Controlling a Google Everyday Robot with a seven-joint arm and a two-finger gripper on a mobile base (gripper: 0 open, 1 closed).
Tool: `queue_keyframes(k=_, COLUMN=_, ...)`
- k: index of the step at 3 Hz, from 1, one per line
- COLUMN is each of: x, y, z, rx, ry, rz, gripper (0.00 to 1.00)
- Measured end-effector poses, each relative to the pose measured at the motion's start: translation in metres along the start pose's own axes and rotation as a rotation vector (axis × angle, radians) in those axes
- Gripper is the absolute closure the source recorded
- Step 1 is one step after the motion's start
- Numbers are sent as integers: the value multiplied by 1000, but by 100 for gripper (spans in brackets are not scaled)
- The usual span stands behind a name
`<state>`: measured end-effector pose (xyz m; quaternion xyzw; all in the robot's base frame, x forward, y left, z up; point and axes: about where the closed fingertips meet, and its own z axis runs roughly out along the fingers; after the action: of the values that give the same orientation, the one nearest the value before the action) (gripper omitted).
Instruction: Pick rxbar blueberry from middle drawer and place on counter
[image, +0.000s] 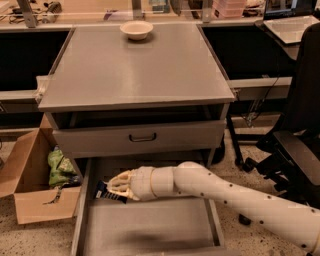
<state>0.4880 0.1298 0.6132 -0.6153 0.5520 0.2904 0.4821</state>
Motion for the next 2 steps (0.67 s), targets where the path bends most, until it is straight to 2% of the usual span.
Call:
queue_keyframes(k=1, x=-51, y=-30, z=-32, rx=23, ry=-44, rz=-98, gripper=100)
queue_keyframes(k=2, x=-51, y=-30, z=-32, rx=23, ry=-44, rz=-98, gripper=100)
